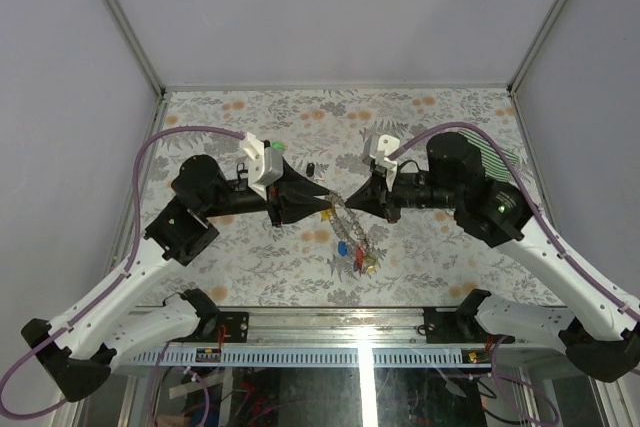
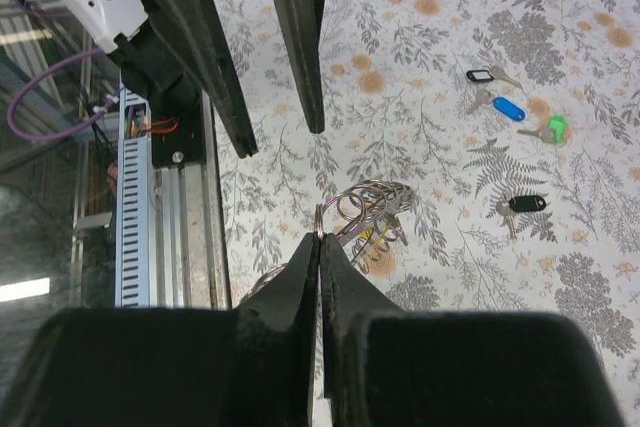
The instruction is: Put the keys on the keyring
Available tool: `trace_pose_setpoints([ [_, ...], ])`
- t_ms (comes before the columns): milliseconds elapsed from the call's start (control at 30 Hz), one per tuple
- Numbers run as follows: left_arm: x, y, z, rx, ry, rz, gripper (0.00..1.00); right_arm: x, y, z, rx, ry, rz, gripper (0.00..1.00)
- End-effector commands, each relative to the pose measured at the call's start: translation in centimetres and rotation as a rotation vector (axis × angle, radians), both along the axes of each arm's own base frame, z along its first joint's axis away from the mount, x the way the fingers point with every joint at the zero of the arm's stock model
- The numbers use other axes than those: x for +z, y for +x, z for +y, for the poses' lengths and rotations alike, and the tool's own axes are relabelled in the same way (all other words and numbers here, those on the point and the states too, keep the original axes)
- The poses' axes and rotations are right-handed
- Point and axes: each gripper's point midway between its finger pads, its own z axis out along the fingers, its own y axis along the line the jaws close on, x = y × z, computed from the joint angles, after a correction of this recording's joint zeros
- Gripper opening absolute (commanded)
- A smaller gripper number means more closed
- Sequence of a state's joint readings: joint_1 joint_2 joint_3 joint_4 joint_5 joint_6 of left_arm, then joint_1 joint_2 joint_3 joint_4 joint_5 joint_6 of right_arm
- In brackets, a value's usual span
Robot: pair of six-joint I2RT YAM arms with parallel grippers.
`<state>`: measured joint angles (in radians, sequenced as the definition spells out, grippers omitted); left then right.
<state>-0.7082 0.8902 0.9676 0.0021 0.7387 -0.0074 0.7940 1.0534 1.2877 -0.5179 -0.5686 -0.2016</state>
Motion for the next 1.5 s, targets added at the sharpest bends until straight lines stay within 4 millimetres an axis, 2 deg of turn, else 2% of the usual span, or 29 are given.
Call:
trace_pose_setpoints([
  [0,2.7,-1.2,-0.1,-0.046,-0.104,-0.051,0.27,5.6,-0.2,1.1,-0.023,0.277,-0.052,0.00],
  [133,3.9,-1.2,0.2,-0.023,-0.170,-0.040,0.27,6.7,-0.7,1.3,-0.026,0.422,-0.030,0.00],
  [500,7.0,-2.0,1.9,0.012,-0.377,0.000,0.25,11.2,-3.1,0.4,0.067,0.741,-0.073,0.00],
  [567,7.5,-2.3,1.9,-0.002,-0.392,0.004,0.25,11.8,-3.1,0.2,0.065,0.786,-0.069,0.00],
  [700,8.2,-2.8,1.7,-0.039,-0.401,0.004,0.17,12.8,-2.5,-0.2,0.022,0.872,-0.034,0.00],
  [933,8.0,-3.2,1.3,-0.085,-0.376,-0.005,0.14,13.4,-3.3,-0.4,0.063,0.903,-0.046,0.00],
  [1200,8.3,-3.8,1.2,-0.125,-0.386,-0.026,0.16,13.7,-4.5,-0.5,0.128,0.900,-0.077,0.00],
  [1467,8.9,-4.5,1.0,-0.165,-0.393,-0.055,0.16,13.5,-4.3,-0.2,0.126,0.889,-0.072,0.00],
])
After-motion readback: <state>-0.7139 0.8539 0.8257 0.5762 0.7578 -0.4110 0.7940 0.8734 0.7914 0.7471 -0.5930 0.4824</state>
